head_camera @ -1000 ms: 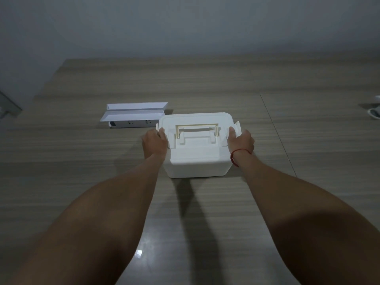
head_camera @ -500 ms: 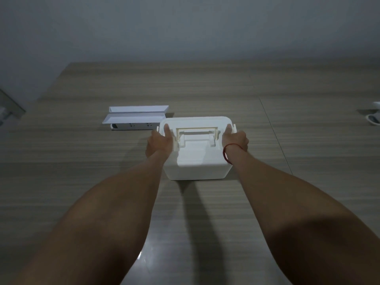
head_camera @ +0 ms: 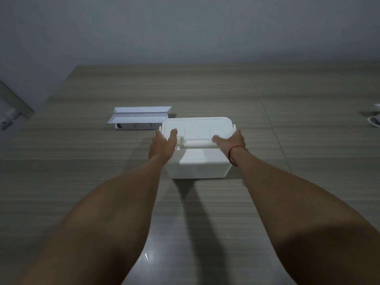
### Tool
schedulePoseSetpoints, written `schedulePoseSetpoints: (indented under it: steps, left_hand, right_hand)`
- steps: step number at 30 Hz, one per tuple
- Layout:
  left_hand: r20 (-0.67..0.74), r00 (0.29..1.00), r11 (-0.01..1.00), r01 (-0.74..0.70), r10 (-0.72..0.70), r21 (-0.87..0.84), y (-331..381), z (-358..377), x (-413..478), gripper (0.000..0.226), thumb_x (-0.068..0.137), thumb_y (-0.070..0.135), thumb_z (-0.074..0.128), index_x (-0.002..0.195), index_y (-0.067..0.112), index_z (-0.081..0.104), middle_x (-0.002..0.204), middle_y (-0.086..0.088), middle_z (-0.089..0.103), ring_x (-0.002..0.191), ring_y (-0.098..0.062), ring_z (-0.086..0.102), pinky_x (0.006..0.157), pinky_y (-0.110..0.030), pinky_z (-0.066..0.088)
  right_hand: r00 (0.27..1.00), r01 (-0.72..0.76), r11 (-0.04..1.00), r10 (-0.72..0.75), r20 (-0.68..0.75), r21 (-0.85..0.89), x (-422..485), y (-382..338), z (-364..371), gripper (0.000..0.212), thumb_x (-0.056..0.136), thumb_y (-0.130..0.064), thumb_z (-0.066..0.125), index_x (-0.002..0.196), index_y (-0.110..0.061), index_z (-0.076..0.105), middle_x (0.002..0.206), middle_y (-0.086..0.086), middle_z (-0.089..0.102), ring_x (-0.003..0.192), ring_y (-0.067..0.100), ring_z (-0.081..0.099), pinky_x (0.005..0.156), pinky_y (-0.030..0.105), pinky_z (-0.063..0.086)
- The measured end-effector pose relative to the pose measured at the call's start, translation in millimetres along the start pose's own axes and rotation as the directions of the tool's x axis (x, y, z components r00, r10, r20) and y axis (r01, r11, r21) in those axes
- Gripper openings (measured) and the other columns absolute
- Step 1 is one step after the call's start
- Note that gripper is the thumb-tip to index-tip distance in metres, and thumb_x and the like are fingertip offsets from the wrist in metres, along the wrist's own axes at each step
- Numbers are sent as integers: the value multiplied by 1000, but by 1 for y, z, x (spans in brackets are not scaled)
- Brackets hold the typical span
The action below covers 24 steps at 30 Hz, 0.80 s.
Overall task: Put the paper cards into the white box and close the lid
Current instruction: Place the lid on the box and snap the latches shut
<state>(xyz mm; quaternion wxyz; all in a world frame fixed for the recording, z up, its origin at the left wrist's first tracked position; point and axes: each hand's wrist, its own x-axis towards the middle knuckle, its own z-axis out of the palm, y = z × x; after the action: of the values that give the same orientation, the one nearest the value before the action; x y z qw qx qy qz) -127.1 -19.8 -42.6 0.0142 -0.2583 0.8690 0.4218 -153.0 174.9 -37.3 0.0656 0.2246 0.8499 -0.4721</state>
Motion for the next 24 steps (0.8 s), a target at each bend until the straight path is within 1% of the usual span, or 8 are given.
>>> schedulePoseSetpoints:
  steps: [2,4,5,8,12,16,22,24]
  left_hand:
    - [-32,999,994,-19,23,109,-2,4,-4,95,79,74,38,147,8,26,145,-18,43,131,-36,45,105,-49,41]
    - [-100,991,972,-59,84,227,-6,12,-11,95,83,67,45,151,6,19,148,-17,38,135,-35,40,106,-47,39]
    - [-136,985,966,-66,102,252,-8,16,-13,93,85,62,46,152,5,17,148,-17,37,135,-35,39,106,-46,37]
    - [-202,973,962,-56,113,267,-5,22,-13,88,87,58,47,150,2,22,146,-17,40,132,-35,40,103,-45,38]
    - [-198,973,963,-64,118,261,-1,22,7,89,87,59,47,150,3,21,148,-16,38,134,-34,39,105,-44,38]
    - [-214,969,967,-69,123,244,5,24,28,88,85,60,48,148,4,25,143,-16,43,130,-34,42,102,-44,39]
    - [-184,974,963,-80,130,257,9,23,38,92,86,60,47,152,4,16,152,-15,34,137,-33,35,106,-44,36]
    - [-157,979,960,-85,130,267,10,19,36,92,88,60,45,153,3,13,153,-16,32,138,-34,33,108,-45,34]
  right_hand:
    - [997,72,994,-68,44,-81,-1,8,-2,99,72,-43,76,149,-8,22,153,12,31,142,28,30,115,41,32]
    - [992,114,987,-108,61,-109,0,13,-2,103,77,-43,73,152,-8,12,157,12,23,147,27,22,118,39,25]
    - [991,124,986,-118,54,-111,2,14,-1,103,78,-44,72,153,-7,11,157,13,22,147,27,22,118,39,24]
    - [992,124,987,-124,3,-102,6,11,4,99,78,-45,71,151,-5,17,155,14,27,145,29,25,117,39,27]
    - [992,115,988,-120,-48,-107,19,1,12,93,79,-45,70,147,-4,23,152,15,32,142,30,30,113,40,30]
    - [992,105,987,-113,-55,-124,37,-12,18,91,79,-46,70,145,-3,26,150,16,35,141,31,32,112,42,32]
    - [992,78,986,-91,-86,-144,45,-17,24,90,79,-48,69,145,-3,27,150,15,35,140,32,32,111,44,32]
    - [992,83,984,-96,-79,-157,40,-19,23,85,82,-46,66,143,-2,28,150,15,34,140,32,31,111,44,32]
